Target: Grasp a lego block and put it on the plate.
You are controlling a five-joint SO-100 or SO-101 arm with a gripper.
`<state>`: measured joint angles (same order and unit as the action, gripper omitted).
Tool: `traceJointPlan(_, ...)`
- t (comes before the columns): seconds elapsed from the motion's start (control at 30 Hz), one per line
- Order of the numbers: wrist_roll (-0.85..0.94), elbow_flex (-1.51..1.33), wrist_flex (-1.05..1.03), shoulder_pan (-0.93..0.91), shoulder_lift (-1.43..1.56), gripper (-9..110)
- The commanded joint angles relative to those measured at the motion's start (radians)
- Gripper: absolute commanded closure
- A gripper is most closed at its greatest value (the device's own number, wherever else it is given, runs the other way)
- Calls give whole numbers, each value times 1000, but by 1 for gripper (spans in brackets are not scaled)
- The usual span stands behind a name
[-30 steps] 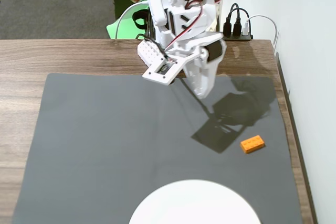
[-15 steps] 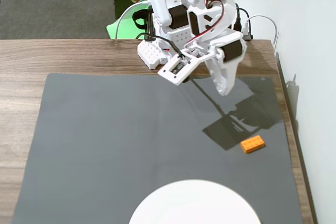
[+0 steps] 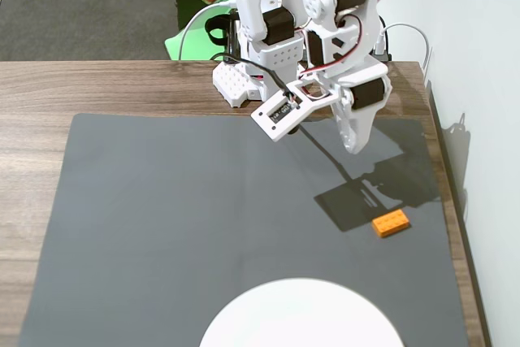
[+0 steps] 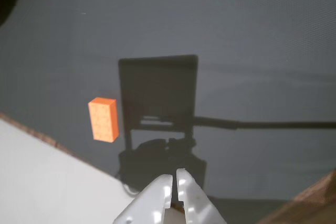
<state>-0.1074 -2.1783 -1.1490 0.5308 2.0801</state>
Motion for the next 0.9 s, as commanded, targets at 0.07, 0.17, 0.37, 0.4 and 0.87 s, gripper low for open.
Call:
traceJointPlan(0.07, -3, 51, 31, -23, -32, 95)
traceJointPlan(0.17, 2, 61, 41, -32, -58, 92)
traceJointPlan(0.37, -20, 107, 32, -29, -124, 86)
traceJointPlan(0.4, -51, 114, 25, -28, -135, 78)
traceJointPlan(0.87, -95, 298, -37, -2, -268, 77)
